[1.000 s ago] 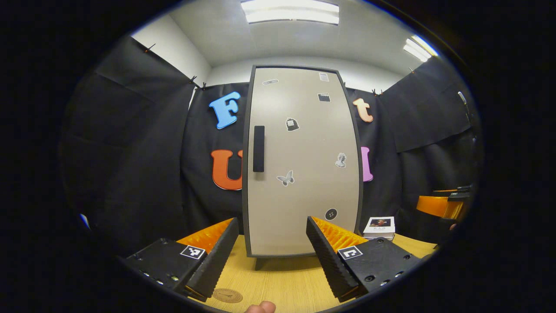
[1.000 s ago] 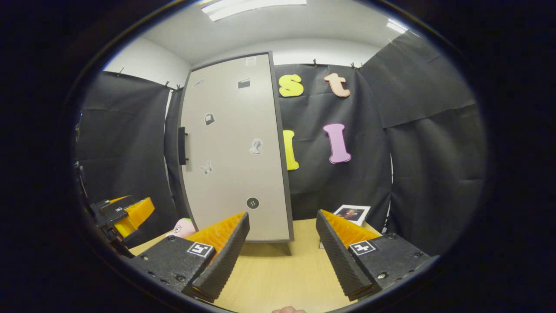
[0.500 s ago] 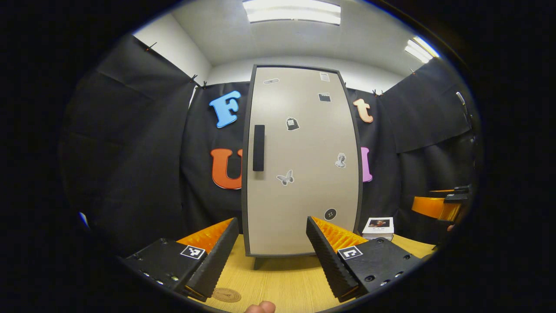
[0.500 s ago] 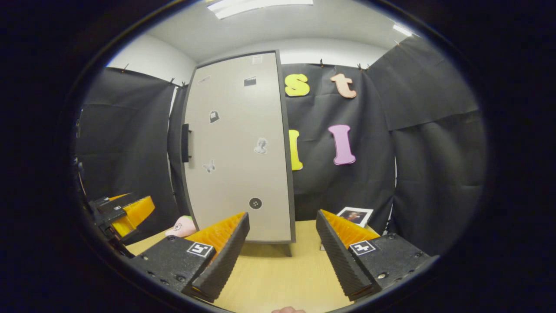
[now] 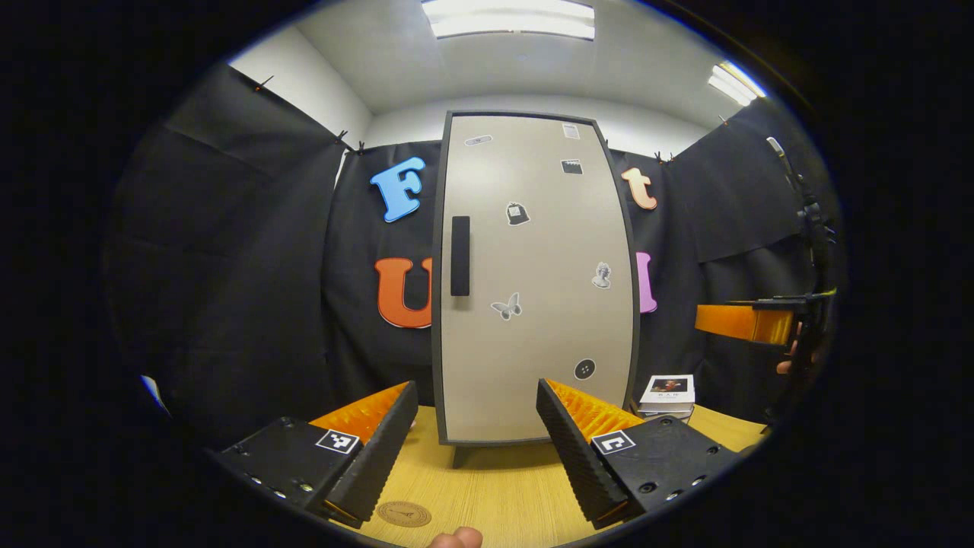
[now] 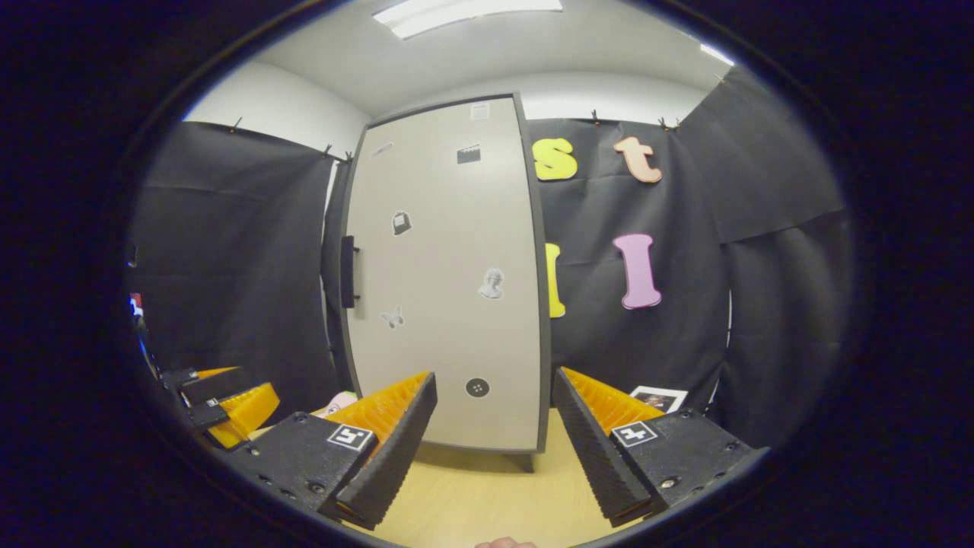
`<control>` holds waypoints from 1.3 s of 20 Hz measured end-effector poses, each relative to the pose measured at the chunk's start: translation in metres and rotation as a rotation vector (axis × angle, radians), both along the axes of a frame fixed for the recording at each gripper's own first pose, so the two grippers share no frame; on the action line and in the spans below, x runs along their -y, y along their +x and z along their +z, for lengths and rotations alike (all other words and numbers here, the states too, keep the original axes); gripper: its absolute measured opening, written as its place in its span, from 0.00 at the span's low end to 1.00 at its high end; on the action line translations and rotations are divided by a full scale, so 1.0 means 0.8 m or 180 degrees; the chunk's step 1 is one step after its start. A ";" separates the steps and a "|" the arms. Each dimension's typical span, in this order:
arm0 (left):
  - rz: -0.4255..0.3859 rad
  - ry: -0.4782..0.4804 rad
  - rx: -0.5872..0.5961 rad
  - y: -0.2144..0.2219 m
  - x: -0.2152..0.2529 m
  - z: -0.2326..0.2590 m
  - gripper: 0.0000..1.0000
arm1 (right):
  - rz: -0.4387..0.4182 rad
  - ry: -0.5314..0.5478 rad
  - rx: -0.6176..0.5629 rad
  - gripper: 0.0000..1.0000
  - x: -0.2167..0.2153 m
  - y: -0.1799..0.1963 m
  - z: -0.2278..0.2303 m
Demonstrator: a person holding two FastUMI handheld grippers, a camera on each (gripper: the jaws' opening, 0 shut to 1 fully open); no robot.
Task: Open the cabinet door with the right hand, grasp the bottle in the cabinet with the left hand and place it on the coaster, then close the cabinet door with the right hand.
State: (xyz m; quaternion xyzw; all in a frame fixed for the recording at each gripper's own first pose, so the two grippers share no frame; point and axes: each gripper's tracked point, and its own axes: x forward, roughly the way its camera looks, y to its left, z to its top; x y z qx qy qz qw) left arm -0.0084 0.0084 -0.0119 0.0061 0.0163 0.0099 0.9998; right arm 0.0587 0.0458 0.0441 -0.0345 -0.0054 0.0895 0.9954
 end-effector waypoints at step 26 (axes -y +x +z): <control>0.0213 -0.0001 -0.0152 -0.025 -0.032 -0.005 0.95 | 0.1404 -0.0052 -0.0251 0.94 -0.298 0.205 0.071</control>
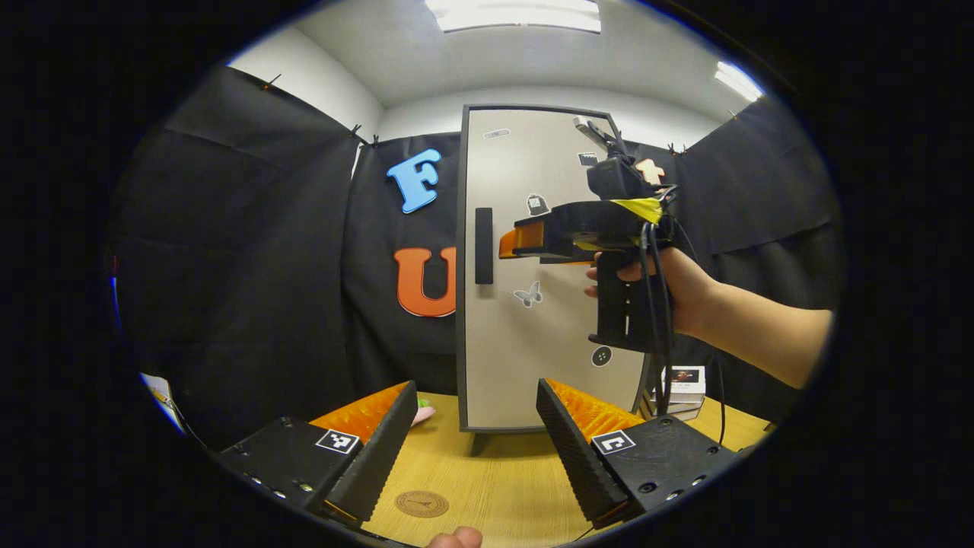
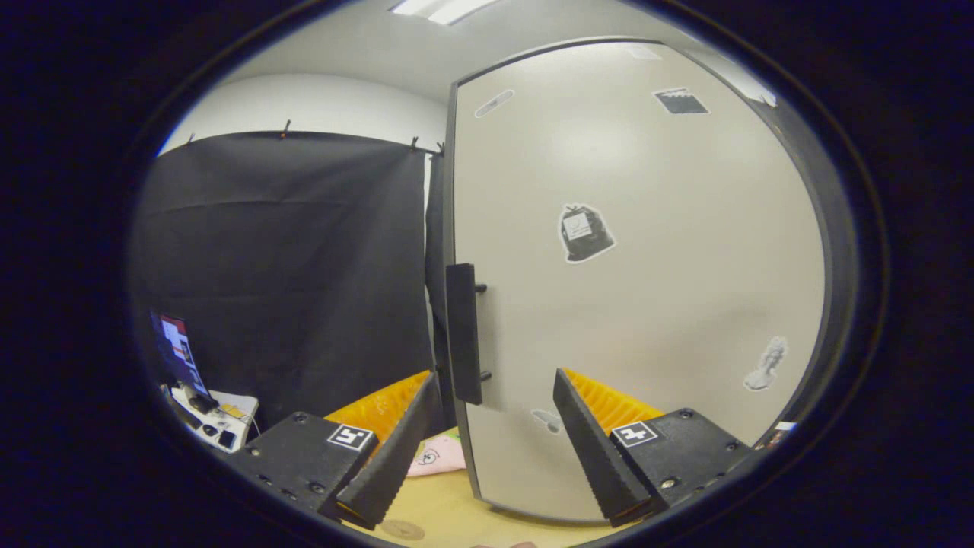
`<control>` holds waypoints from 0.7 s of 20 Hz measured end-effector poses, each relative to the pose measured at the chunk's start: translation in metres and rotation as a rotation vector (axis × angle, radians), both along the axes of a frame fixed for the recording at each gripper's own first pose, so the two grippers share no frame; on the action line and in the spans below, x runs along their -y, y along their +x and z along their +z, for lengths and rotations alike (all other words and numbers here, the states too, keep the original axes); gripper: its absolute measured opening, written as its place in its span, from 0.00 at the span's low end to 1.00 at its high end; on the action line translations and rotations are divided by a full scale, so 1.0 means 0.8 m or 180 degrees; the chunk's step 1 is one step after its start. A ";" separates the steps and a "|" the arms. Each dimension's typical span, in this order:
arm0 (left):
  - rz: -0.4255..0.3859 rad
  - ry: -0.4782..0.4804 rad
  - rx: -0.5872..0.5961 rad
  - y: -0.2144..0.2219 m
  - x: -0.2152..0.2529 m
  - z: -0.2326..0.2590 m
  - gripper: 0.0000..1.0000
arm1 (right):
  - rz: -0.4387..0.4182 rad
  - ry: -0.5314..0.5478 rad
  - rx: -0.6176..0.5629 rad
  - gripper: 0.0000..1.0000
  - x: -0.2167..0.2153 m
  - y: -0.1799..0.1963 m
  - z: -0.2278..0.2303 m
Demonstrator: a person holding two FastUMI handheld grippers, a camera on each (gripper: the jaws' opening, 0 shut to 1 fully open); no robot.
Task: Open the cabinet door with the right hand, grasp the bottle in the cabinet with the left hand and place it on the coaster, then close the cabinet door with the right hand.
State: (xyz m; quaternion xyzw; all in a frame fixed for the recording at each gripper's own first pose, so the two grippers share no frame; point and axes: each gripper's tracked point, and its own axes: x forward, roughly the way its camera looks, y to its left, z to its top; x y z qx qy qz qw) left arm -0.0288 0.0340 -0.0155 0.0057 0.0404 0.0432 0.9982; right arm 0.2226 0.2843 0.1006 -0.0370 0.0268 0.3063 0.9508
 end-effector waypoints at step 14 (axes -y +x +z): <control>0.0146 -0.0059 -0.0014 0.008 -0.037 -0.002 0.95 | 0.0006 -0.0245 0.0055 0.78 -0.080 0.047 -0.003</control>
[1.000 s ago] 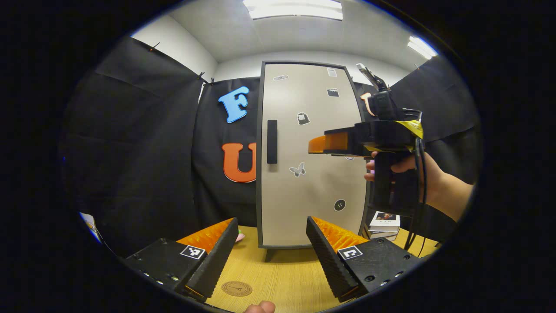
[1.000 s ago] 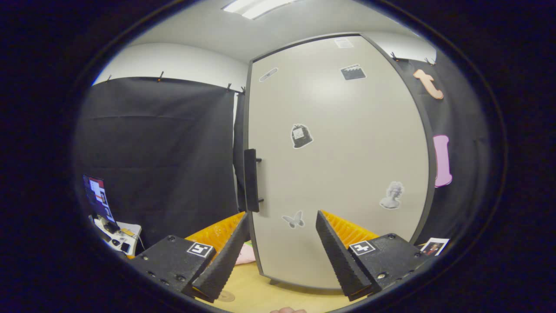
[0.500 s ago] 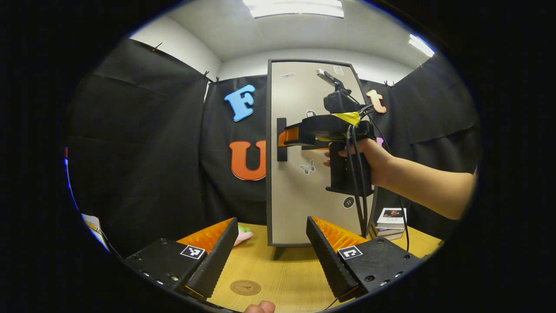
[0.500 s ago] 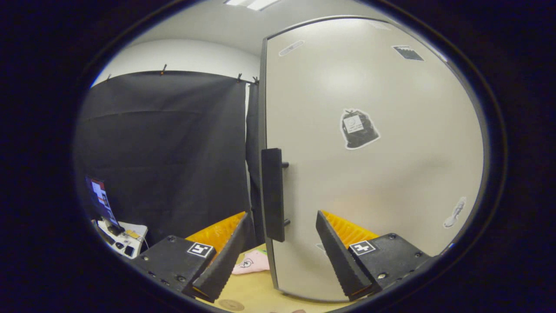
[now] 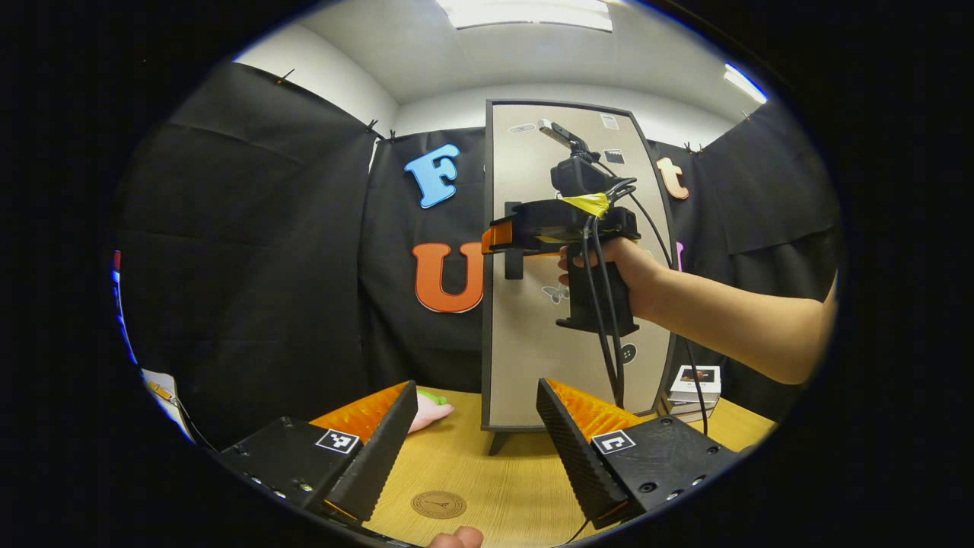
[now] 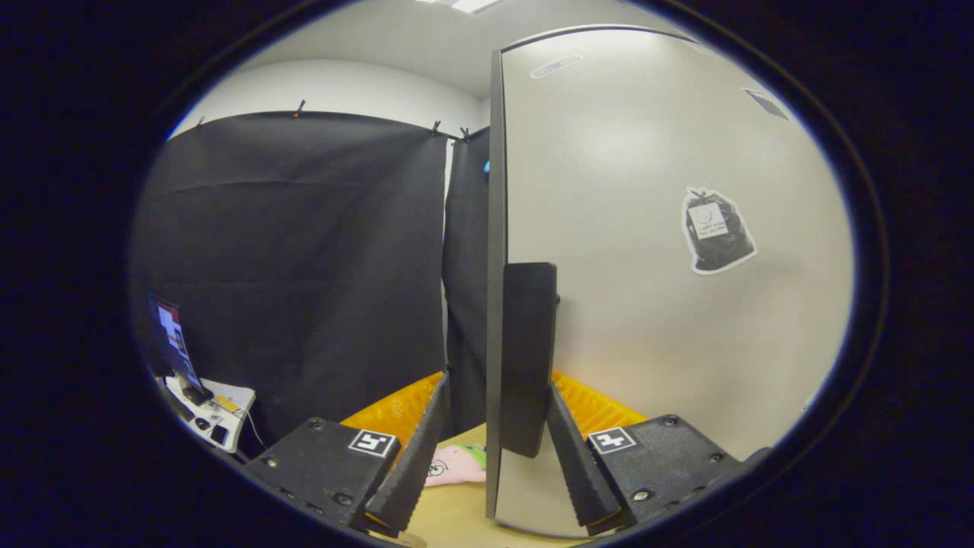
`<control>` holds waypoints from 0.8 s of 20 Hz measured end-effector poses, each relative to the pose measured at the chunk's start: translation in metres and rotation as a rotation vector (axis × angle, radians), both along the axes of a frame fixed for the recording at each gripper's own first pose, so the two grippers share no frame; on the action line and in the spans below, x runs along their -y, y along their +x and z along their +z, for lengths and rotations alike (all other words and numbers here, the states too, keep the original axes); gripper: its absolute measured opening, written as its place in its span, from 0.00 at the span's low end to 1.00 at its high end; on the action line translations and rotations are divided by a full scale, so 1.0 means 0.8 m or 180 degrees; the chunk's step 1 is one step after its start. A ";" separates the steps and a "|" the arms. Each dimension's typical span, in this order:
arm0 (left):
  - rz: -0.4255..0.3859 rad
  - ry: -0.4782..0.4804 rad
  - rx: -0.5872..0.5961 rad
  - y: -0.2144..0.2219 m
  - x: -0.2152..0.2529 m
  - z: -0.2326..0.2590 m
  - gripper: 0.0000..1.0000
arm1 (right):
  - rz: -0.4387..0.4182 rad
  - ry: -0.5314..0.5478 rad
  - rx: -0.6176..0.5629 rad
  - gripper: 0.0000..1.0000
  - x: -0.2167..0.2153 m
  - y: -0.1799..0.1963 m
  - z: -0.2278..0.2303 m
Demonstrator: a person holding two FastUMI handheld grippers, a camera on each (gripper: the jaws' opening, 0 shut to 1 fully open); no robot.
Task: Open the cabinet door with the right hand, grasp the bottle in the cabinet with the left hand and place it on the coaster, then close the cabinet door with the right hand.
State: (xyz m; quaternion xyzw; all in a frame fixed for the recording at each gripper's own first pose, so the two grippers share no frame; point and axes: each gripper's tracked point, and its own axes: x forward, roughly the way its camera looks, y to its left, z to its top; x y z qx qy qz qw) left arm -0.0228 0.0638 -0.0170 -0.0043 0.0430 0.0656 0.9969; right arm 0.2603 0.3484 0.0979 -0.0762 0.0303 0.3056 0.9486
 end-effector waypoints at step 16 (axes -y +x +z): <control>-0.0043 -0.0043 0.0005 0.010 -0.010 -0.004 0.95 | -0.0229 0.0021 0.0063 0.17 0.017 0.016 0.001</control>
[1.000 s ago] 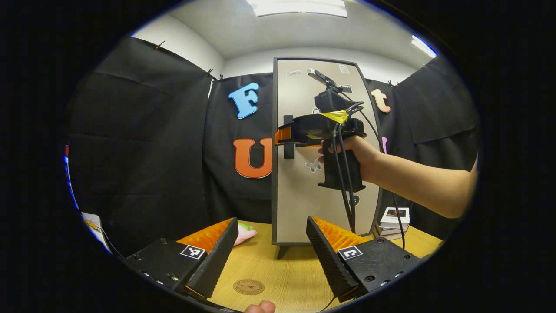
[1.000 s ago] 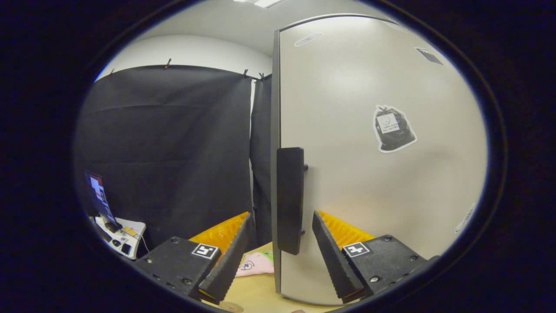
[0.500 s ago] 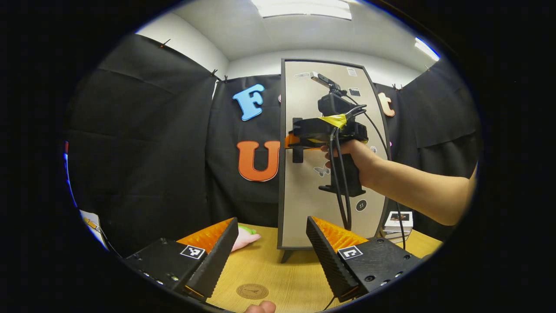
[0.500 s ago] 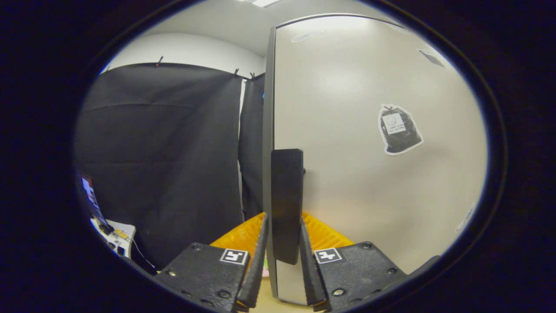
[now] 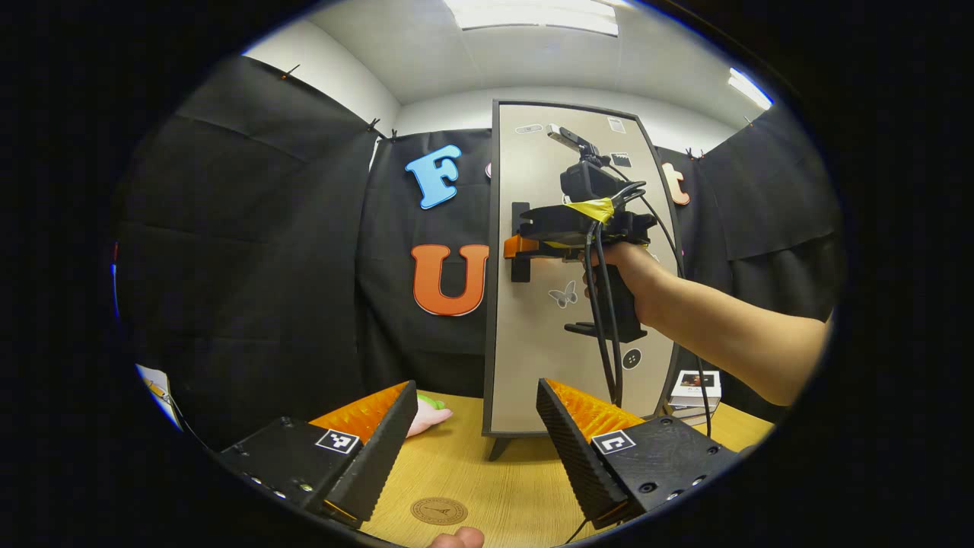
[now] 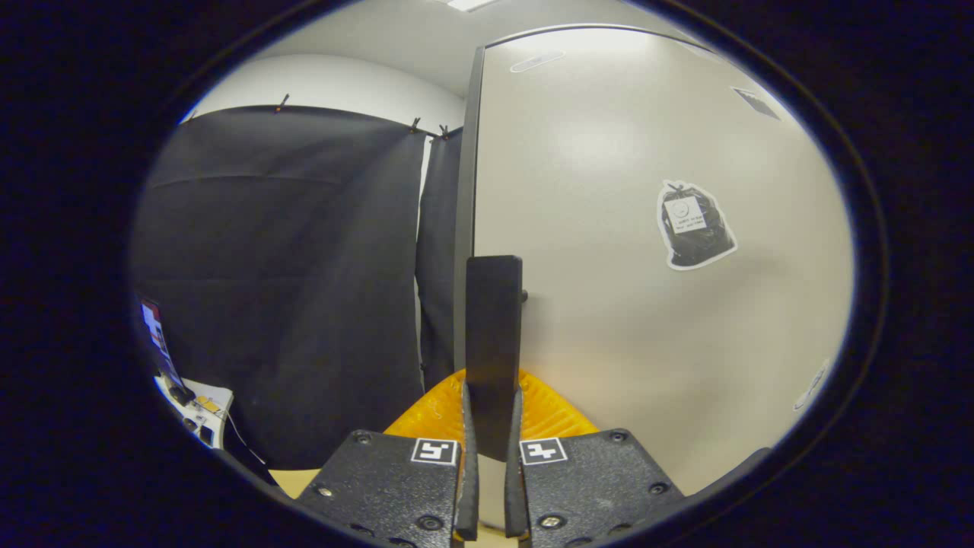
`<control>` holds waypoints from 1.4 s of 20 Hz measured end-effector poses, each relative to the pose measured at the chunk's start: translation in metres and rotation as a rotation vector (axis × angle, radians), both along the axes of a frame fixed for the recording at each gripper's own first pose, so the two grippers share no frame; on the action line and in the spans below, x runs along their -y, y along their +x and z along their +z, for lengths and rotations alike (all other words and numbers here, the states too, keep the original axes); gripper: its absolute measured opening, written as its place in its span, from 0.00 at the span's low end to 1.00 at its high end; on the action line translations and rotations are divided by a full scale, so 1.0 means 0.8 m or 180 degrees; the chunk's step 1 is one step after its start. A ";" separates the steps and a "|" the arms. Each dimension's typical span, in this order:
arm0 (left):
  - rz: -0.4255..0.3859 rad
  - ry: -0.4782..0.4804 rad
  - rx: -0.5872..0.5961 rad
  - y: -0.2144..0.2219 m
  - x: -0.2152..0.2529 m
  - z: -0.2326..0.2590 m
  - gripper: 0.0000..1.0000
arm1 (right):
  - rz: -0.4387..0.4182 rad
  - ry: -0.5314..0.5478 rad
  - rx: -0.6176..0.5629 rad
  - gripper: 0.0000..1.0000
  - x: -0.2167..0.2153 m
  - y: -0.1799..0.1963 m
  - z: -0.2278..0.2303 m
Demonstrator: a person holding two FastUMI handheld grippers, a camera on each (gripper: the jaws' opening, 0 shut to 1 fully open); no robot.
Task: Open the cabinet door with the right hand, grasp the bottle in the cabinet with the left hand and place it on the coaster, then close the cabinet door with the right hand.
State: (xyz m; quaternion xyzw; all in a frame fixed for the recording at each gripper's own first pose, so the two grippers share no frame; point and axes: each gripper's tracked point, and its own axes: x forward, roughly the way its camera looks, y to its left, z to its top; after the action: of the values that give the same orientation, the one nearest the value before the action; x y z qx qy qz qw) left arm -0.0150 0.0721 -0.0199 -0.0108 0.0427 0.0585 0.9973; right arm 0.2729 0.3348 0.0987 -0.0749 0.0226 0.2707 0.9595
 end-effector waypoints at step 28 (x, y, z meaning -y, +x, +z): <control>-0.0004 0.0094 0.0058 -0.014 0.002 -0.002 0.95 | 0.0437 0.0070 -0.0071 0.17 0.056 -0.108 0.006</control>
State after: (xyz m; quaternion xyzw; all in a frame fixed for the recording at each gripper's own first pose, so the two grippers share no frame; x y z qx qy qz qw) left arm -0.0262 0.0705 -0.0216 0.0035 0.0328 0.0584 0.9977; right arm 0.1865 0.2901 0.1033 -0.0628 0.0252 0.3370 0.9391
